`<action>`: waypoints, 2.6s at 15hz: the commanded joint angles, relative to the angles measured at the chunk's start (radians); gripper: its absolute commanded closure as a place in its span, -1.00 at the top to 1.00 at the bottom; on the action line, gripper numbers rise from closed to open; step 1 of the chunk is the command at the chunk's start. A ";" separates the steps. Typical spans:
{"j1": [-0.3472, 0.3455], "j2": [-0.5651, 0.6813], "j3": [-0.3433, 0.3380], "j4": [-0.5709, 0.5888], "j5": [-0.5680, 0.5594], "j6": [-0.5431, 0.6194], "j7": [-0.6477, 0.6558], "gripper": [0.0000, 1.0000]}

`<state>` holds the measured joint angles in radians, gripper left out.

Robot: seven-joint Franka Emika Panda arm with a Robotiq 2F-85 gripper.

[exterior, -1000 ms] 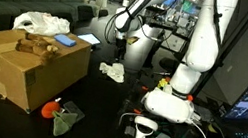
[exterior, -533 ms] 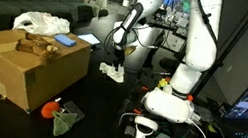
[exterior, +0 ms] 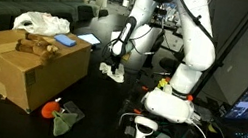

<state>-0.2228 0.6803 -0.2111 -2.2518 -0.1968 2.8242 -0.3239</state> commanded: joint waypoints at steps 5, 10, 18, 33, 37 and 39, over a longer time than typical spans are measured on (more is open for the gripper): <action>0.030 0.235 -0.087 0.182 -0.095 0.194 0.030 1.00; -0.017 0.298 -0.057 0.266 -0.081 0.194 0.009 1.00; -0.175 0.230 0.094 0.297 -0.103 0.052 -0.195 -0.42; -0.247 -0.137 0.241 0.110 0.105 -0.419 -0.480 -0.94; -0.184 -0.339 0.235 -0.092 0.181 -0.405 -0.397 -0.95; -0.145 -0.436 0.242 -0.168 0.237 -0.418 -0.344 -0.94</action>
<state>-0.4317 0.4296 0.0415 -2.2653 -0.0331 2.4118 -0.7361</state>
